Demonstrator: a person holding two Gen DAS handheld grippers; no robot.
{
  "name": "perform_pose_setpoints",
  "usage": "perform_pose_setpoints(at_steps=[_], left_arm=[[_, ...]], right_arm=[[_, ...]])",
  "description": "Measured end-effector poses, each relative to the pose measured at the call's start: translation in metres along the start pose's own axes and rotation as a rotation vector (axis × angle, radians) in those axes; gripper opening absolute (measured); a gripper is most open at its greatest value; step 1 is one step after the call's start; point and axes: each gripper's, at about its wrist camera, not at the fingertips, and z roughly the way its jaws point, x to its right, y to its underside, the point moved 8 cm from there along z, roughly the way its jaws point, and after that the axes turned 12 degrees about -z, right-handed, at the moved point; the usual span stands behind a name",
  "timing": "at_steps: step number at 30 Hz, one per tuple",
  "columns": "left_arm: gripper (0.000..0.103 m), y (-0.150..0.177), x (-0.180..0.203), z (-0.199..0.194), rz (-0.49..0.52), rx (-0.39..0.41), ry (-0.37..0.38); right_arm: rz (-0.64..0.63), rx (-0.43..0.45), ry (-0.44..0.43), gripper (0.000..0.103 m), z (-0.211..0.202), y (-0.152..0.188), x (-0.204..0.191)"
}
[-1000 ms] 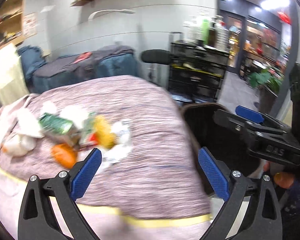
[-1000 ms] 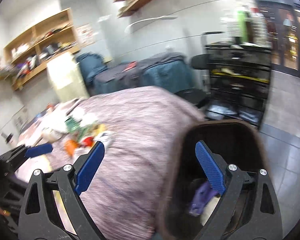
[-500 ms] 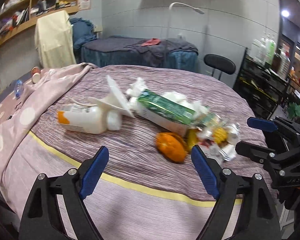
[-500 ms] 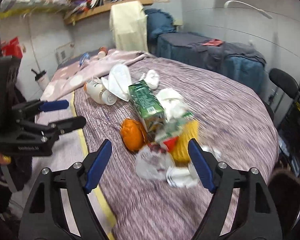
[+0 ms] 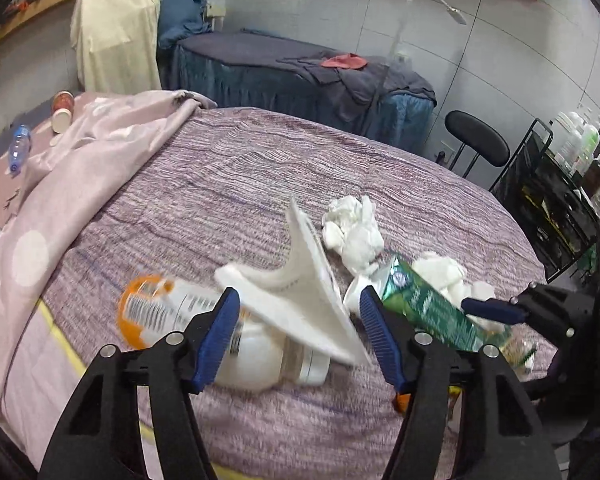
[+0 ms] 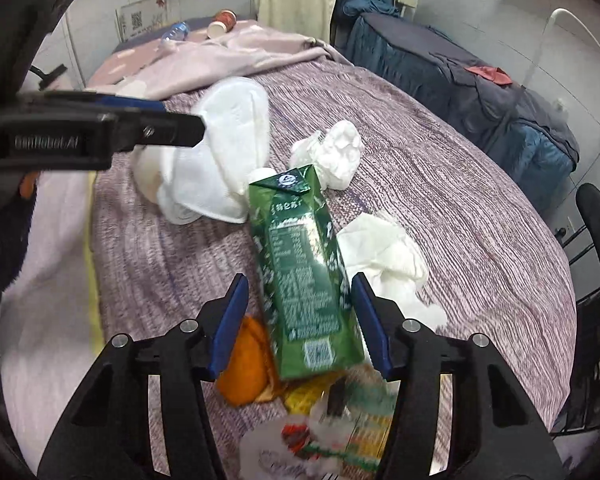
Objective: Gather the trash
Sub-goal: 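Grasp the white face mask with left gripper while right grasps green carton, then carry the green carton to the bin and release it with the right gripper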
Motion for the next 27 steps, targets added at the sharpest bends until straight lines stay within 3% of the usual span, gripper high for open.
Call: perform_pose_setpoints(at_steps=[2, 4, 6, 8, 10, 17, 27], left_arm=[[0.059, -0.008, 0.001, 0.014, 0.002, -0.038, -0.003], [0.038, -0.012, 0.001, 0.027, -0.007, -0.068, -0.01], [0.028, -0.011, 0.003, 0.035, -0.018, -0.109, 0.011], [0.025, -0.009, 0.005, 0.043, -0.019, -0.138, 0.016], [0.008, -0.007, 0.004, 0.048, -0.028, -0.144, 0.003], [0.003, -0.015, 0.014, 0.019, -0.044, -0.056, 0.065], [0.003, -0.008, 0.047, -0.076, -0.042, 0.167, 0.156]], right_arm=[[0.01, -0.025, -0.028, 0.054, 0.012, -0.002, 0.003], [0.011, -0.043, -0.039, 0.054, 0.023, -0.004, 0.004], [0.005, -0.069, -0.045, 0.054, 0.033, -0.005, 0.003], [-0.003, -0.088, -0.045, 0.054, 0.042, -0.006, 0.001], [0.012, -0.077, -0.044, 0.052, 0.045, -0.008, 0.003], [0.062, 0.035, -0.047, 0.051, 0.011, -0.011, 0.006], [0.193, 0.278, -0.038, 0.051, -0.078, 0.006, 0.01]])
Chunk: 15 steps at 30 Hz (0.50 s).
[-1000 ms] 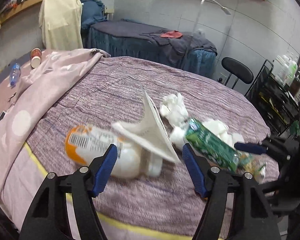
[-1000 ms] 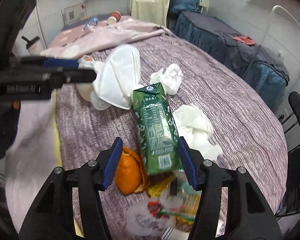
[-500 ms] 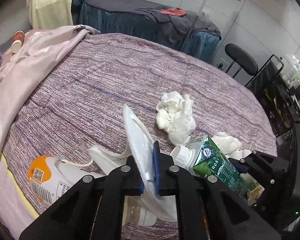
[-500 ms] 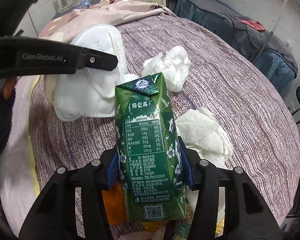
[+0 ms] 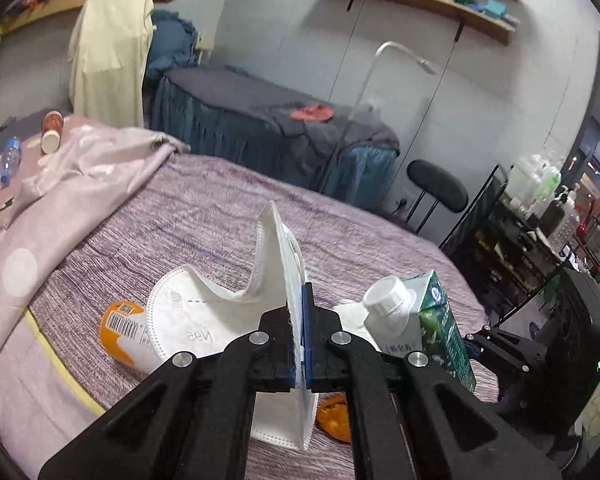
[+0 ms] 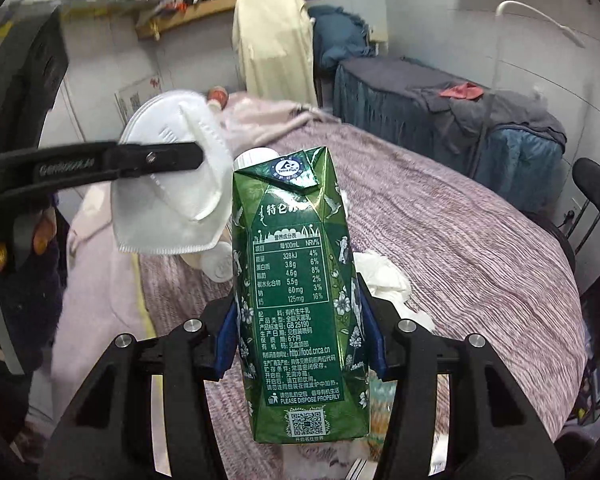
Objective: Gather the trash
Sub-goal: 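Carry the green carton to the bin and release it with the right gripper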
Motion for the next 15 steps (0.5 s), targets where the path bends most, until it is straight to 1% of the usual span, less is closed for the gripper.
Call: perform_pose_setpoints(at_steps=[2, 7, 11, 15], left_arm=[[0.003, 0.009, 0.011, -0.017, 0.012, 0.031, 0.019], [0.003, 0.037, 0.037, -0.038, 0.034, 0.053, 0.074], [0.003, 0.063, 0.062, -0.045, 0.058, 0.043, 0.123], [0.003, 0.086, 0.089, -0.047, 0.094, 0.027, 0.163]], right_arm=[[0.026, 0.038, 0.003, 0.051, -0.019, 0.004, 0.001], [0.093, 0.119, 0.04, 0.051, -0.066, 0.024, 0.014], [0.158, 0.158, 0.094, 0.051, -0.104, 0.056, 0.028], [0.242, 0.164, 0.171, 0.051, -0.137, 0.098, 0.054]])
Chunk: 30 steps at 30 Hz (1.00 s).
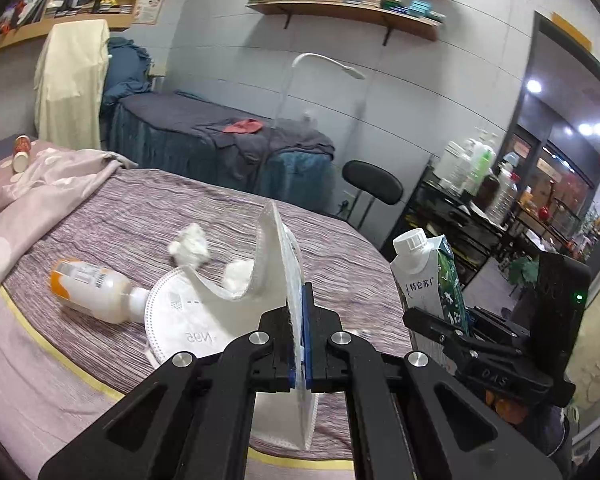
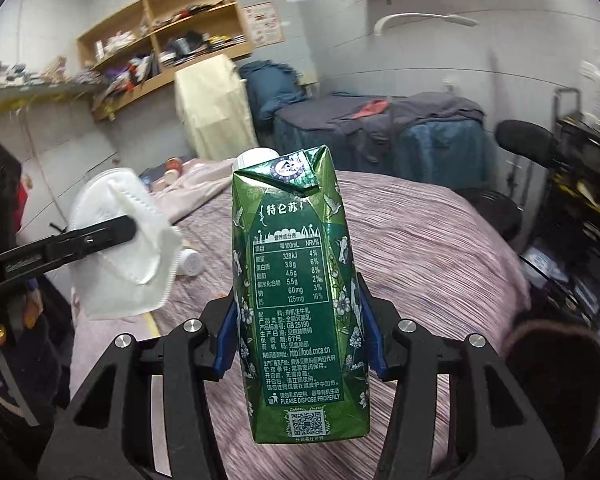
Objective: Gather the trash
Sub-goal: 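Carry the green carton to the bin and release it with the right gripper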
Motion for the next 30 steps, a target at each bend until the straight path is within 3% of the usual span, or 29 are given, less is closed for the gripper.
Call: perform_pose_setpoints(at_steps=[5, 13, 22, 30], left_arm=[[0.003, 0.028, 0.04, 0.009, 0.032, -0.039, 0.073], [0.003, 0.065, 0.098, 0.028, 0.079, -0.116, 0.174], [0.003, 0.106, 0.145, 0.055, 0.123, -0.219, 0.24], [0.003, 0.132, 0.169, 0.076, 0.15, -0.294, 0.252]], right_arm=[[0.109, -0.006, 0.106, 0.051, -0.036, 0.041, 0.053], [0.262, -0.094, 0.254, 0.051, -0.071, 0.117, 0.132], [0.316, -0.252, 0.353, 0.051, -0.065, 0.186, 0.164], [0.304, -0.37, 0.38, 0.051, -0.049, 0.211, 0.171]])
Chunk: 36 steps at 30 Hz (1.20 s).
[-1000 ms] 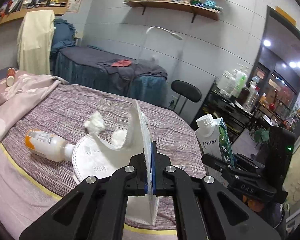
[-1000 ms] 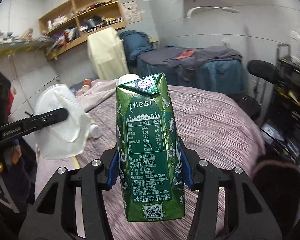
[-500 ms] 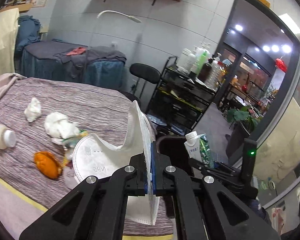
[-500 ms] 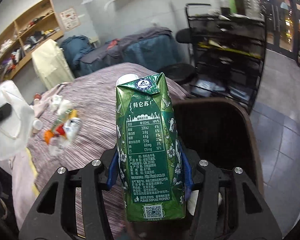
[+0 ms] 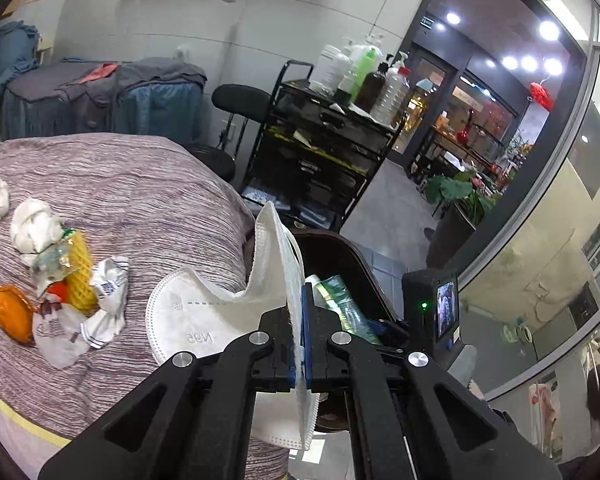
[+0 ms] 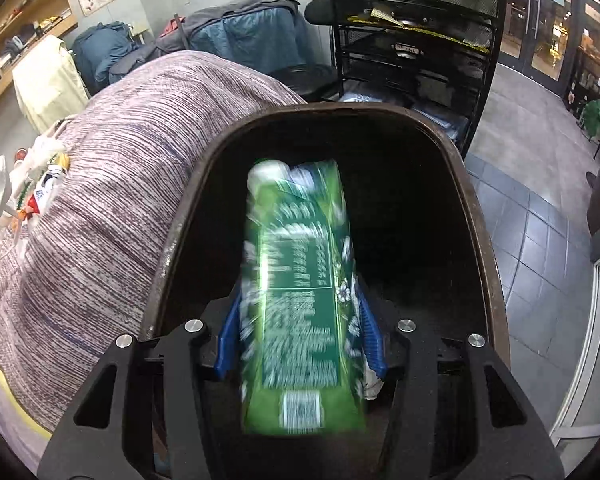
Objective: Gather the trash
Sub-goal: 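Carry the green carton to the bin and release it with the right gripper, then lower the white mask into the bin and open the left gripper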
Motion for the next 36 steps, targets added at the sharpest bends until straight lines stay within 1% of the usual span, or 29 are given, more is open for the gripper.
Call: perform_pose_setpoints(at_steps=[4, 8, 11, 13, 15, 17, 24, 26, 32, 34, 36], left_arm=[[0.003, 0.005, 0.006, 0.009, 0.014, -0.023, -0.001], [0.003, 0.01, 0.012, 0.02, 0.024, -0.051, 0.001], [0.003, 0.011, 0.018, 0.029, 0.038, -0.07, 0.005], [0.003, 0.012, 0.024, 0.036, 0.048, -0.083, 0.008], [0.003, 0.014, 0.031, 0.043, 0.053, -0.106, 0.019], [0.003, 0.017, 0.037, 0.052, 0.055, -0.131, 0.03], [0.003, 0.032, 0.05, 0.084, 0.091, -0.202, 0.013], [0.003, 0.036, 0.053, 0.093, 0.102, -0.224, 0.011], [0.003, 0.046, 0.053, 0.112, 0.138, -0.263, -0.009], [0.003, 0.049, 0.052, 0.115, 0.158, -0.264, -0.028], [0.003, 0.049, 0.05, 0.119, 0.184, -0.245, -0.058]], right_arm=[[0.005, -0.002, -0.002, 0.051, 0.0, 0.003, 0.002], [0.035, 0.009, -0.011, 0.051, -0.006, 0.008, 0.005], [0.069, 0.047, -0.001, 0.051, -0.017, 0.008, 0.014], [0.1, 0.088, 0.012, 0.051, -0.03, 0.009, 0.021], [0.122, 0.115, 0.035, 0.054, -0.041, 0.007, 0.031], [0.144, 0.15, 0.068, 0.06, -0.054, 0.006, 0.042], [0.231, 0.277, 0.192, 0.066, -0.099, 0.002, 0.084], [0.246, 0.292, 0.208, 0.066, -0.106, 0.003, 0.092], [0.27, 0.305, 0.207, 0.067, -0.113, 0.002, 0.105], [0.271, 0.305, 0.204, 0.067, -0.114, 0.003, 0.106], [0.28, 0.31, 0.202, 0.067, -0.114, 0.003, 0.107]])
